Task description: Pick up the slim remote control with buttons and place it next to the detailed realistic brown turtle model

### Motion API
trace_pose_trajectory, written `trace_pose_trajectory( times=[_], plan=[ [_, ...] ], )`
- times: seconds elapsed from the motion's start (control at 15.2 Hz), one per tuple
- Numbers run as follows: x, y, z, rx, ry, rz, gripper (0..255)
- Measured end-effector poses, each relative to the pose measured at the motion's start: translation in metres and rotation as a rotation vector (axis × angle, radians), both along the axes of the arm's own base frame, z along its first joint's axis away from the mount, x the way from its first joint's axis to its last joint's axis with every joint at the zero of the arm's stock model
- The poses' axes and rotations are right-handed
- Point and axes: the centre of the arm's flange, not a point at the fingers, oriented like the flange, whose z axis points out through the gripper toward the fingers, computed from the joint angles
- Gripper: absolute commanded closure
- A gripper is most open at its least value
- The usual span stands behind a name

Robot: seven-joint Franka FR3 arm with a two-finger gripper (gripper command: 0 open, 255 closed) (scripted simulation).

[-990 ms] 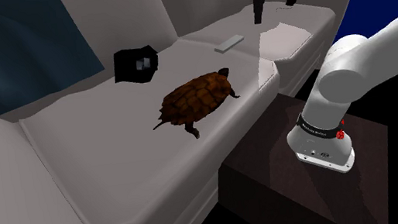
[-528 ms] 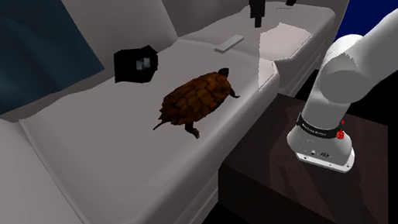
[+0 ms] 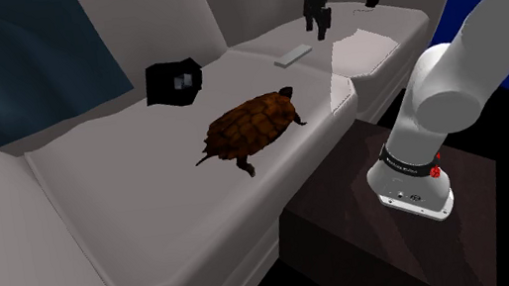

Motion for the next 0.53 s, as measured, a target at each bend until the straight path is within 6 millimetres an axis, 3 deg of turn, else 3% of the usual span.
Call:
trace_pose_trajectory(
  times=[0.53],
  plan=[
    [0.067, -0.054, -0.056, 0.045, 0.002, 0.277, 0]
  ],
)
